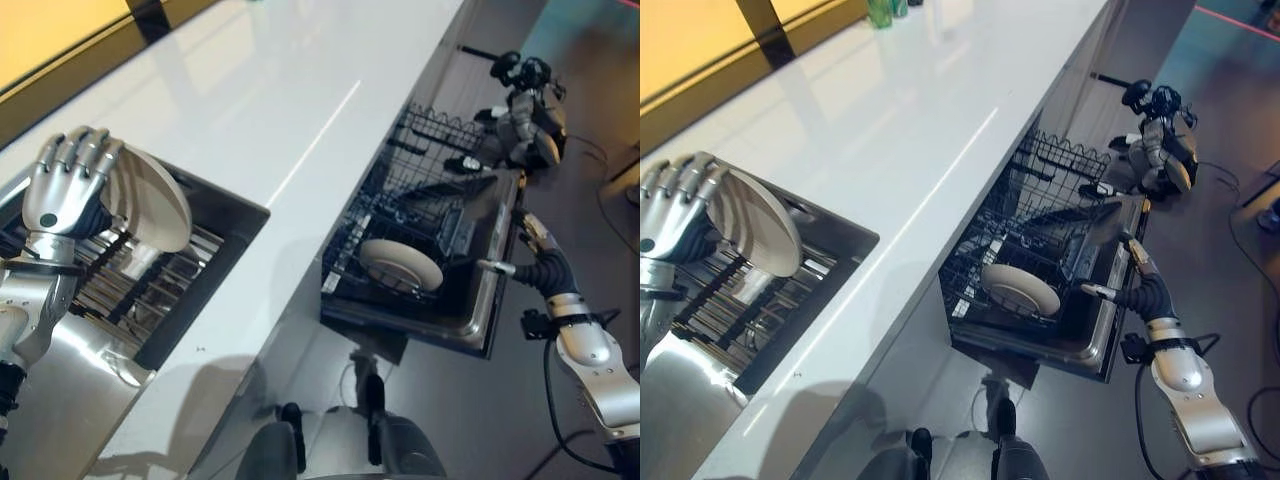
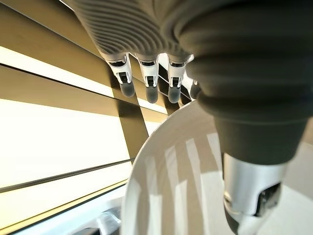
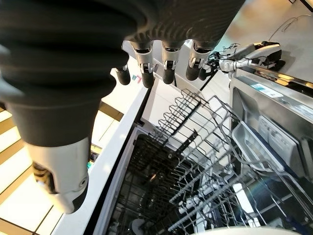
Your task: Pick up plates and place into dishwasher.
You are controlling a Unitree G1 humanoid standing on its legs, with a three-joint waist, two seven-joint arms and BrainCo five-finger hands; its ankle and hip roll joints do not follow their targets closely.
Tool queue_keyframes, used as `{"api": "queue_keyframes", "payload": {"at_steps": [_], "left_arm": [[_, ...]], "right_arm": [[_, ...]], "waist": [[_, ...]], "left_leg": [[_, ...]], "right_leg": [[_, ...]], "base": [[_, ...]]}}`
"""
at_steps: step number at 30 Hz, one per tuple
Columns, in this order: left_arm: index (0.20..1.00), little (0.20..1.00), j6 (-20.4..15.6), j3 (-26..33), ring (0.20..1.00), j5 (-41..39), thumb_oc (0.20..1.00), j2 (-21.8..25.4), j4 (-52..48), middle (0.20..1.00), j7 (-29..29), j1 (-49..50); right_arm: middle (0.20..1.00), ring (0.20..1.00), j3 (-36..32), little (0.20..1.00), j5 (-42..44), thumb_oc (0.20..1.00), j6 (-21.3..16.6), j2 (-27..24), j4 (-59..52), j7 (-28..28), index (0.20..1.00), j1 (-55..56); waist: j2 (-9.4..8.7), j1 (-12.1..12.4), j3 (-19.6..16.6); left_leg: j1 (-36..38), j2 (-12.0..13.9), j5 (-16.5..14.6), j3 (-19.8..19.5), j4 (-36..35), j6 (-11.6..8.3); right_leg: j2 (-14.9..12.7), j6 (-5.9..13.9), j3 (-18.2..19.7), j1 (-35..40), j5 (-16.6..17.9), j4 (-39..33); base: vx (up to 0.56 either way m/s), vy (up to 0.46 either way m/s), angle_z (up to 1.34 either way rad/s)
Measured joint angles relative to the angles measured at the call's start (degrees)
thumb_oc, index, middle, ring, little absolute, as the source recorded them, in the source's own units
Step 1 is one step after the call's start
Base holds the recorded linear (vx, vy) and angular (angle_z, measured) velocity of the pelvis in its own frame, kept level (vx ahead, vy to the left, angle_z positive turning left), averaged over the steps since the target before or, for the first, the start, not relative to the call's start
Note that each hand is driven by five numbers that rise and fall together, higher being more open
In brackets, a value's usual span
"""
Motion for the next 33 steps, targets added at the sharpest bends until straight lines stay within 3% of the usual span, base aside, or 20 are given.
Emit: {"api": "queue_keyframes", "payload": {"at_steps": [1,3,4,5,9,17,22,23,24,25,33], "left_arm": [[1.0,1.0,1.0,0.0,1.0,0.0,1.0,0.0,0.0,1.0,0.8,-0.5],[1.0,1.0,2.3,-0.1,1.0,-0.6,1.0,0.9,0.4,1.0,2.1,-2.4],[1.0,1.0,2.9,-0.9,1.0,-1.2,1.0,0.9,1.8,1.0,2.7,-4.7],[1.0,1.0,3.3,-1.5,1.0,-1.4,1.0,1.2,3.0,1.0,3.1,-6.0],[1.0,1.0,3.1,-5.2,1.0,-1.6,1.0,1.9,4.0,1.0,3.2,-10.6],[1.0,1.0,2.6,-8.8,1.0,-1.5,1.0,2.2,2.8,1.0,0.9,-12.9],[1.0,1.0,0.8,-12.7,1.0,-1.7,1.0,4.1,2.8,1.0,-5.2,-17.5],[0.58,0.58,0.7,-13.2,0.58,-2.0,0.58,4.5,2.7,0.58,-6.4,-18.0],[0.514,0.514,0.7,-13.4,0.514,-2.6,0.514,4.8,2.6,0.514,-7.9,-18.1],[0.2,0.2,0.7,-13.8,0.2,-3.4,0.2,5.0,2.5,0.2,-8.9,-18.1],[0.2,0.2,-0.4,-12.5,0.2,-6.2,0.2,5.5,2.0,0.2,-12.7,-18.3]], "right_arm": [[1.0,1.0,0.2,1.0,0.0,1.0,-0.1,0.0,0.0,-0.4,1.0,-0.1],[1.0,1.0,0.8,1.0,0.0,1.0,-0.2,0.0,0.0,-1.1,1.0,-0.4],[1.0,1.0,1.0,1.0,0.0,1.0,-0.2,0.0,0.0,-1.3,1.0,-0.4],[1.0,1.0,1.2,1.0,0.0,1.0,-0.2,0.0,-0.1,-1.4,1.0,-0.9],[1.0,1.0,1.5,1.0,0.1,1.0,-0.3,-0.1,-0.1,-2.5,1.0,-4.4],[1.0,1.0,1.5,1.0,0.0,1.0,-0.2,-0.2,-0.1,-2.5,1.0,-5.0],[1.0,1.0,1.5,1.0,-0.3,1.0,-0.2,-0.2,-0.1,-2.3,1.0,-6.1],[1.0,1.0,1.5,1.0,-0.4,1.0,-0.2,-0.2,-0.1,-2.3,1.0,-6.2],[1.0,1.0,1.5,1.0,-0.4,1.0,-0.2,-0.2,-0.1,-2.3,1.0,-6.2],[1.0,1.0,1.4,1.0,-0.4,1.0,-0.2,-0.2,-0.1,-2.3,1.0,-6.2],[1.0,1.0,1.0,1.0,-0.5,1.0,-0.2,-1.2,-0.1,-0.5,1.0,-7.0]], "waist": [[0.19,-0.1,0.1],[1.06,0.2,0.7],[0.66,0.0,0.7],[-0.2,0.3,0.8],[0.41,0.0,1.8],[0.75,-0.3,2.7],[1.71,-0.4,4.1],[1.8,-0.4,4.2],[1.82,-0.5,4.2],[1.84,-0.6,4.2],[3.34,-2.1,5.1]], "left_leg": [[-0.8,0.8,0.3,0.2,-0.1,0.38],[-3.0,3.5,1.0,1.8,0.0,0.66],[-3.7,3.3,1.3,1.7,0.2,0.45],[-4.0,2.5,1.6,1.7,0.4,0.2],[-6.0,1.8,2.0,1.3,0.8,0.17],[-7.3,0.9,2.2,1.4,1.0,0.58],[-7.4,0.2,2.5,1.6,0.9,1.12],[-7.4,0.1,2.6,1.7,0.9,1.17],[-7.4,0.1,2.6,1.8,0.8,1.21],[-7.4,0.1,2.6,1.8,0.8,1.22],[-6.7,-0.8,3.2,2.5,-0.1,2.0]], "right_leg": [[-0.2,1.59,-0.5,-0.2,-1.5,-1.3],[0.7,1.56,-1.2,-3.4,-4.1,8.1],[0.3,1.49,-1.6,-2.9,-6.4,10.9],[-0.4,1.24,-1.1,-1.2,-7.5,9.1],[-0.4,0.63,-0.7,-1.0,-5.3,4.8],[-1.1,1.12,0.3,-3.0,-4.9,5.1],[-1.8,1.68,0.7,-3.2,-4.5,5.1],[-1.9,1.7,0.8,-3.2,-4.5,5.2],[-1.9,1.73,0.9,-3.3,-4.4,5.2],[-1.9,1.75,1.0,-3.4,-4.4,5.2],[-2.9,2.19,1.3,-3.4,-4.0,5.2]], "base": [[-0.12,-0.038,-0.2],[-0.11,-0.038,-0.23],[-0.09,-0.019,-0.17],[-0.09,-0.011,-0.14],[-0.07,0.029,-0.07],[-0.03,0.067,-0.04],[-0.07,0.041,0.0],[-0.05,0.029,-0.03],[-0.05,0.05,-0.03],[-0.04,0.057,-0.02],[0.0,0.059,-0.02]]}}
